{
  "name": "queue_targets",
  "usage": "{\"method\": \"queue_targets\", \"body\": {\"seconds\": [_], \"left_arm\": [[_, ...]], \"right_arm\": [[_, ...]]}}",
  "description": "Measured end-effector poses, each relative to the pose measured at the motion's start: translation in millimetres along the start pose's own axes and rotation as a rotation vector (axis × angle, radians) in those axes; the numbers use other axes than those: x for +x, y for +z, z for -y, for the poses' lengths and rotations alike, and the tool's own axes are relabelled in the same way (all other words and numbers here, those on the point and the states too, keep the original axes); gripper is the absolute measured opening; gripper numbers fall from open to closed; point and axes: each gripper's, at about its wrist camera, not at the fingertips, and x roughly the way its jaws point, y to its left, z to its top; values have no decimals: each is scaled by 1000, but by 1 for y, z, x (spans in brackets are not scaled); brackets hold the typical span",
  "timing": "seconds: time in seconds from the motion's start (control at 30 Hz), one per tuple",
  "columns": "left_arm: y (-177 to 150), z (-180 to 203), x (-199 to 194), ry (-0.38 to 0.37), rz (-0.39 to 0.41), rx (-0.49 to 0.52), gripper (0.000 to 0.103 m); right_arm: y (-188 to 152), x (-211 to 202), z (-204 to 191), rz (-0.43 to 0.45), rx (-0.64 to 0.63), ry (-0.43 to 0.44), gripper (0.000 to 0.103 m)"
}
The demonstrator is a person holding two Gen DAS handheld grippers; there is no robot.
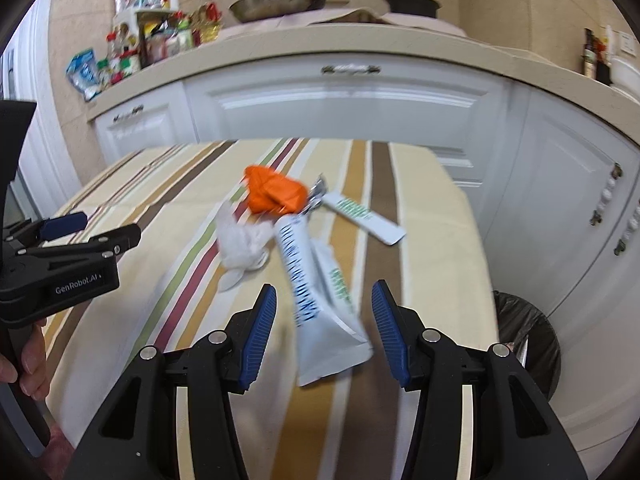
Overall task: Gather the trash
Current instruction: 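Return to the table and grasp the white DHA tube with the right gripper, then grasp the white tissue with the left gripper and lift it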
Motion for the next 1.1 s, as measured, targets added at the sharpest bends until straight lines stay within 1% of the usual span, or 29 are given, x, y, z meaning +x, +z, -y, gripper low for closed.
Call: {"method": "queue_targets", "body": {"seconds": [0.07,0.13,0.2,0.47,0.5,0.53,0.57,0.63,0.9,1.1], "left_arm": [[-2,0,1,-5,-3,-2,78],[-4,0,2,-13,-8,-5,78],[-5,0,3,-21,-11,-6,78],[-6,2,6,-28,-18,-9,78],[-7,2,7,-27,-19,-8,78],[-7,2,7,-26,-20,-9,78],[-8,2,7,-24,-21,-9,78],[-9,1,9,-21,-23,-7,78],[-10,1,7,-24,-23,-10,78],[-7,16,3,-53,-13,9,78]], "right_arm": [[0,2,-6,-11,-21,-1,50],[0,4,-10,-24,-36,4,45],[-1,7,-14,-42,-49,14,42],[-2,11,-18,-67,-58,19,42],[-2,12,-19,-71,-62,18,38],[-1,13,-20,-75,-67,18,30],[-1,14,-22,-80,-73,18,27],[-2,14,-23,-80,-78,17,25],[3,-3,-28,-21,-81,30,22],[8,-22,-14,35,-53,-12,22]]}}
